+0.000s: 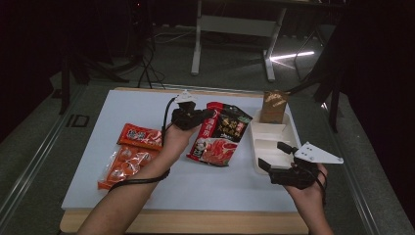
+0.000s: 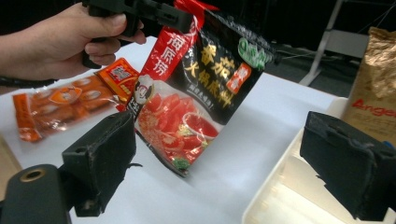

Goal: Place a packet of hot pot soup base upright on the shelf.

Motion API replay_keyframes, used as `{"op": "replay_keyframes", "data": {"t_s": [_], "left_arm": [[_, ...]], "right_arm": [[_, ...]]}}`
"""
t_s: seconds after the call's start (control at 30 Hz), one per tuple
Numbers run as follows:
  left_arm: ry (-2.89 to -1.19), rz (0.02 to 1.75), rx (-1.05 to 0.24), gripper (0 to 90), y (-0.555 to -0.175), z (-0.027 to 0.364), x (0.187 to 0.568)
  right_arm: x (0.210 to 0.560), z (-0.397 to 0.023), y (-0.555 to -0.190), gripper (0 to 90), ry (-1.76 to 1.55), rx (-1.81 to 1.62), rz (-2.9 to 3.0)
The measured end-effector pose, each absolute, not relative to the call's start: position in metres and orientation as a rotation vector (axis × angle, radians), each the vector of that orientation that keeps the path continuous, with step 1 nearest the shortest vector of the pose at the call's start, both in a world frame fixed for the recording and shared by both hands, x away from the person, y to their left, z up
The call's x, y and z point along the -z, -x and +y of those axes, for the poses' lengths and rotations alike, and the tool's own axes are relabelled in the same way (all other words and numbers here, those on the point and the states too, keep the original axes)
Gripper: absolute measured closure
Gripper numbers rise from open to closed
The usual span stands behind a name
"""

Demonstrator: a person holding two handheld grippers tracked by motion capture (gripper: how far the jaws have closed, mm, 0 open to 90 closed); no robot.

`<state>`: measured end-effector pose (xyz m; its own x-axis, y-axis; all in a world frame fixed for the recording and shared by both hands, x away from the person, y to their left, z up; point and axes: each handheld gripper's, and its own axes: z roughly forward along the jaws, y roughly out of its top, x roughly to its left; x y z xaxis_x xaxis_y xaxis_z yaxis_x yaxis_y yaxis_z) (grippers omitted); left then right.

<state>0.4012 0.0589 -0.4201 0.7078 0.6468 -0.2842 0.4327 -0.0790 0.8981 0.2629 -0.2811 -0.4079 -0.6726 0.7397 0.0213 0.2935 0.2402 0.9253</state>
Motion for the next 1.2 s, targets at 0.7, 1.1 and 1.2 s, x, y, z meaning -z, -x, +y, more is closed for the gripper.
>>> {"op": "replay_keyframes", "data": {"t_s": [0.7,1.1,1.2], "left_arm": [[-1.582,0.72,-0.166,88.6,-0.374,0.076,0.413],[-1.507,0.633,-0.086,88.6,-0.36,0.073,0.415],[-1.486,0.612,-0.067,88.5,-0.358,0.071,0.416]], "right_arm": [[0.388,-0.268,-0.292,21.9,-0.977,-1.462,2.107],[0.385,-0.259,-0.297,24.2,-0.995,-1.51,2.124],[0.383,-0.258,-0.297,30.3,-0.992,-1.531,2.129]]}}
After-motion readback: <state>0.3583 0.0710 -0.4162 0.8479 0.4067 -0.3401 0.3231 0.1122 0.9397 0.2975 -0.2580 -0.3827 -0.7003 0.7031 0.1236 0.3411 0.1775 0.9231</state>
